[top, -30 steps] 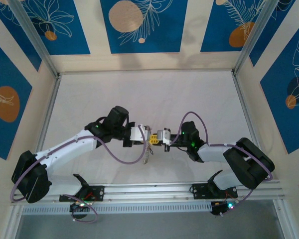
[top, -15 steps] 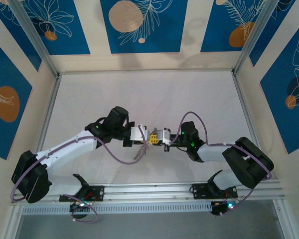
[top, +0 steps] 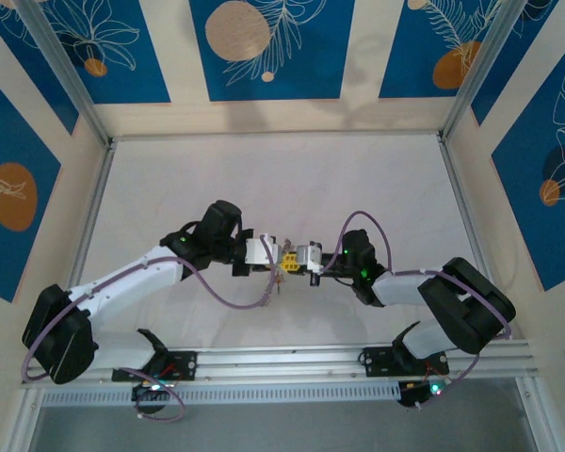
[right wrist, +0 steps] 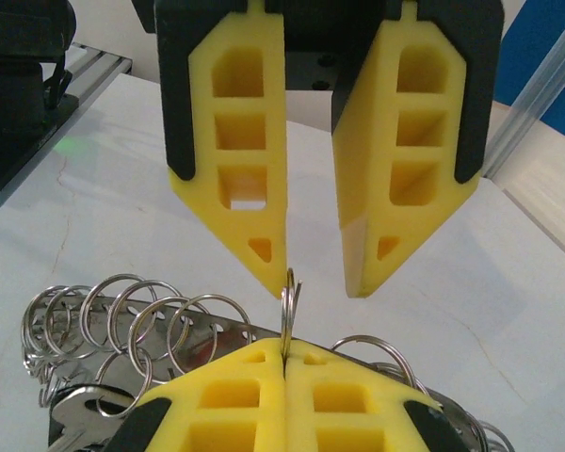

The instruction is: Put the keys on the keyring

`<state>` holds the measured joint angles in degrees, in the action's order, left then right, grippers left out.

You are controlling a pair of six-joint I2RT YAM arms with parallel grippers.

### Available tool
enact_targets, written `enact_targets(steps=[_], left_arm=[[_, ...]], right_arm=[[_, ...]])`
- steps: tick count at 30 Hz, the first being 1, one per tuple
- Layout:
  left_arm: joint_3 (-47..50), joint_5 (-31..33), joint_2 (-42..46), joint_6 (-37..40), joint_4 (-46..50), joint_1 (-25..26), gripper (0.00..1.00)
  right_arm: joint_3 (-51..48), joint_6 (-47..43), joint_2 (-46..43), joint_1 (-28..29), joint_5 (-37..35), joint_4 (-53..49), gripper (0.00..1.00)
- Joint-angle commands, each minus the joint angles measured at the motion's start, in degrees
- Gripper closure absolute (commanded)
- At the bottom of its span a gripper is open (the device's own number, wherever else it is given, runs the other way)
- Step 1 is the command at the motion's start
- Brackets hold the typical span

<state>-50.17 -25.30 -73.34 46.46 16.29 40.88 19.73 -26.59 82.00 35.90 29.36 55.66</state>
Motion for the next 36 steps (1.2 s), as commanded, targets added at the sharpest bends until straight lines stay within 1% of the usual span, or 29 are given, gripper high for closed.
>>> enact_targets(steps=[1, 4, 6, 9, 11, 15, 17, 22, 26, 36], left_arm=[[0.3, -1.9, -1.7, -0.8, 1.5, -0.7, 0.75], [-0.1, -2.5, -2.5, -1.1, 1.5, -0.8, 0.78], [-0.6, -3.2, -2.9, -1.0, 1.7, -0.9, 0.82], [-1.6, -3.3, -3.3, -0.3, 2.7, -0.9, 0.95], [-2.3, -2.9, -3.0, 0.1, 3.6, -0.9, 1.0], [-4.6, -0.2, -2.6, 0.5, 7.1, -0.8, 1.0], [-6.1, 0.6, -2.5, 0.8, 9.7, -0.7, 1.0], [-9.4, 4.2, -3.3, 0.7, 13.7, 1.1, 1.0], [-11.1, 6.9, -4.8, 0.8, 15.3, 2.2, 1.0], [-12.5, 10.7, -7.4, 0.1, 16.5, 3.4, 1.0]], right_arm=[[-0.6, 0.3, -0.1, -0.3, 0.6, 3.6, 1.0], [-0.5, 0.1, 0.1, -0.4, 0.9, 3.7, 1.0], [-0.3, 0.1, 0.5, -0.4, 0.9, 3.8, 1.0], [0.0, 0.1, 0.7, -0.4, 0.8, 3.7, 1.0], [0.4, -0.2, 0.6, -0.4, 0.6, 2.3, 1.0], [1.8, -1.3, -0.9, 0.2, -3.0, -4.8, 1.0], [2.0, -1.4, -1.4, 0.4, -4.0, -6.3, 0.97], [2.5, -0.9, -1.6, 0.7, -4.1, -7.2, 0.87], [3.0, -0.7, -1.5, 1.1, -4.1, -7.4, 0.83], [3.4, 0.3, -2.0, 1.2, -5.1, -8.0, 0.81]])
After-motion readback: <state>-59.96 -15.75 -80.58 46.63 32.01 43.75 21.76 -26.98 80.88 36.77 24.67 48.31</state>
